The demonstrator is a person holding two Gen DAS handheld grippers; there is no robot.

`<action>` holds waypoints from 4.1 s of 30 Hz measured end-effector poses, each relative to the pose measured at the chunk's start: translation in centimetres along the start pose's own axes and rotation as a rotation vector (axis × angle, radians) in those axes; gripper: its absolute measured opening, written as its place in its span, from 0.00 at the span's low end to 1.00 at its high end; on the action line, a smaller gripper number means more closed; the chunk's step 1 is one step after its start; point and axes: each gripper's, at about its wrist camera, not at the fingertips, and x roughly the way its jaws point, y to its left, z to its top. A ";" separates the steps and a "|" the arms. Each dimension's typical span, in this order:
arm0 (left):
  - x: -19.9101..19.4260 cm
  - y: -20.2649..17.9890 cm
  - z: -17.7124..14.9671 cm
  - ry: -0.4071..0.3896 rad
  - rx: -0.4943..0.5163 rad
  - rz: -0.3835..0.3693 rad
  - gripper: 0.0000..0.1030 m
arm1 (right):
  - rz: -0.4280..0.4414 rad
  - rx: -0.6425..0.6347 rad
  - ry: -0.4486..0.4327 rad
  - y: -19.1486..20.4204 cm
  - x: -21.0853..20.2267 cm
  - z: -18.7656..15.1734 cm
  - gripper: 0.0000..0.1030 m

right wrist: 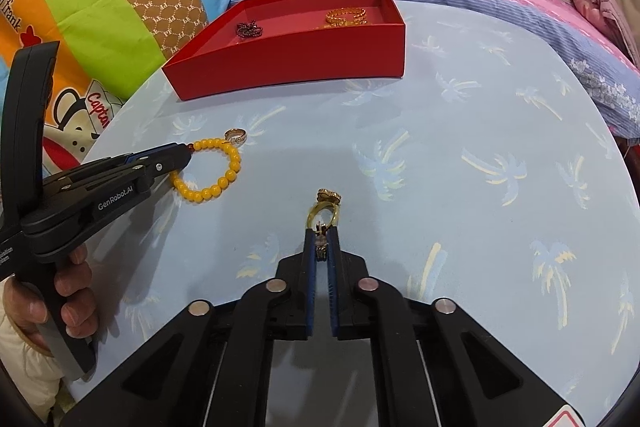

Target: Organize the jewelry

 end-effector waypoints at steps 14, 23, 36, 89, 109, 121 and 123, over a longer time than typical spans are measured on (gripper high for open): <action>0.0 0.0 0.0 0.000 -0.001 -0.001 0.08 | 0.057 0.032 0.037 -0.3 -0.7 -0.9 0.06; 0.0 0.0 0.0 0.000 -0.001 -0.002 0.07 | 0.046 0.018 0.043 -0.4 -1.3 -1.8 0.06; 0.0 0.0 0.0 -0.001 -0.001 -0.001 0.08 | 0.048 0.024 0.039 -0.7 -1.5 -1.9 0.08; 0.0 0.0 -0.1 -0.002 0.001 -0.001 0.08 | -0.012 -0.124 0.235 -2.4 -0.9 0.8 0.13; 0.0 0.0 -0.1 -0.003 -0.002 -0.004 0.08 | -0.002 -0.140 0.243 -0.6 -0.3 1.3 0.06; 0.6 -1.5 0.5 0.006 0.054 -0.005 0.21 | 0.018 -0.135 0.228 -0.8 -0.6 1.6 0.05; 0.8 -1.8 0.6 0.013 0.064 -0.022 0.07 | 0.017 -0.132 0.225 -0.9 -0.8 1.8 0.05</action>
